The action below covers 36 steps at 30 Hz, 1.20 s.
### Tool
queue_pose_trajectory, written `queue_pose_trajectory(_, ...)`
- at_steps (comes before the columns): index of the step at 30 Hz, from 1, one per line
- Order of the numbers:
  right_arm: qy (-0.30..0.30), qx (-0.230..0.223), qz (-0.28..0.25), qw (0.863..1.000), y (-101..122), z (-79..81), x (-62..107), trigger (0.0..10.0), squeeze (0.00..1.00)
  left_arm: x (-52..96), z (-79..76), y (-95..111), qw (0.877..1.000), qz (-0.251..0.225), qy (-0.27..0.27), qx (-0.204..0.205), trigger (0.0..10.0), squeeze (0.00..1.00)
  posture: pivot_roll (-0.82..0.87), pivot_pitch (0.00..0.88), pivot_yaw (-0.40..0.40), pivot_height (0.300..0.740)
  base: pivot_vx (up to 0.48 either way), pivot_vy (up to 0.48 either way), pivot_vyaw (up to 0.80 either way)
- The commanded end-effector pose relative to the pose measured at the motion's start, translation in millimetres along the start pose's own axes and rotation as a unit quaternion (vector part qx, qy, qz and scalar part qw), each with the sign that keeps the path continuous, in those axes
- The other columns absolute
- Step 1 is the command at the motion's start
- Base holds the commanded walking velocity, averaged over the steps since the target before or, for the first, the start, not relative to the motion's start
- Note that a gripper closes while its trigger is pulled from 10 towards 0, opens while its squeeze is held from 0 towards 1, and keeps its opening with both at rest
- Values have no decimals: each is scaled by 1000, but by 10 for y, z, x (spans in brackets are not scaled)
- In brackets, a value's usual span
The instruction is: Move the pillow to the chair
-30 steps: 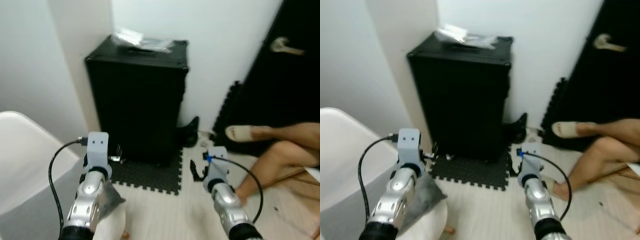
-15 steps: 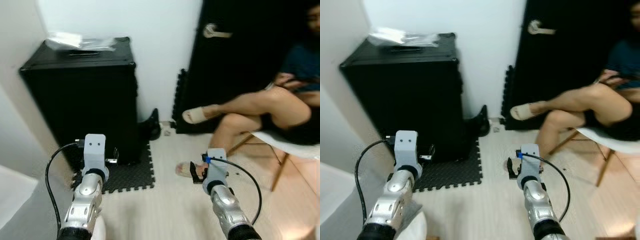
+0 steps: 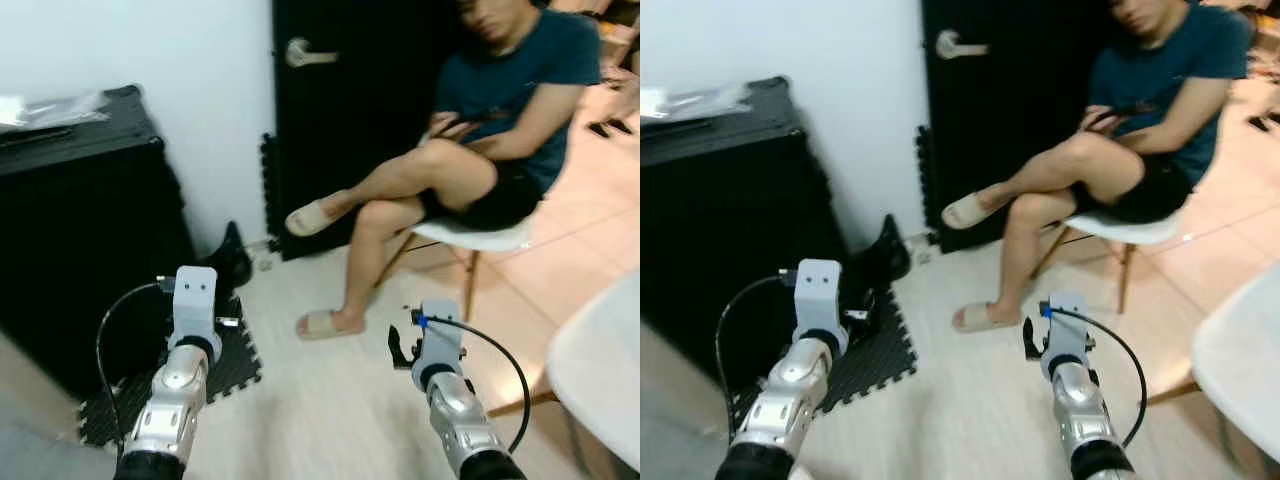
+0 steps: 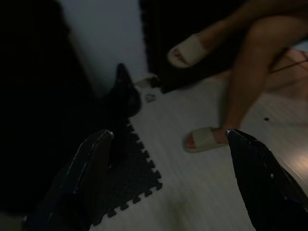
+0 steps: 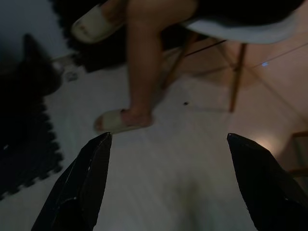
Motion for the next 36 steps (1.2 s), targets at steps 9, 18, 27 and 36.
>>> queue_pose_trajectory(9,13,21,9,1000,-103,106,52,10000,0,56,79,-150,1000,25,-1,-17,10000,0,30,50,14,740,0,0,-800)
queue_pose_trajectory(18,17,20,7,1000,-84,137,48,10000,0,68,88,-161,999,28,0,-16,10000,0,29,54,14,740,0,0,-800)
queue_pose_trajectory(27,13,14,15,1000,-116,104,54,10000,0,57,104,-152,1000,28,7,0,10000,0,27,62,18,740,0,0,-800)
queue_pose_trajectory(36,31,15,6,999,-85,174,53,10000,0,74,126,-187,999,34,12,4,10000,0,28,68,17,740,0,0,-178)
Point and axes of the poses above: a point about 5 cm out from each wrist's last joint towards the gripper, its own x axis pointing back from the gripper into the wrist, its own y axis along the axis of the wrist's last joint, z = x × y, the point moved 4 cm from there along -x, pointing out of the wrist towards the gripper, and after that the axes turned 1 degree about x, right-handed, at the moved point
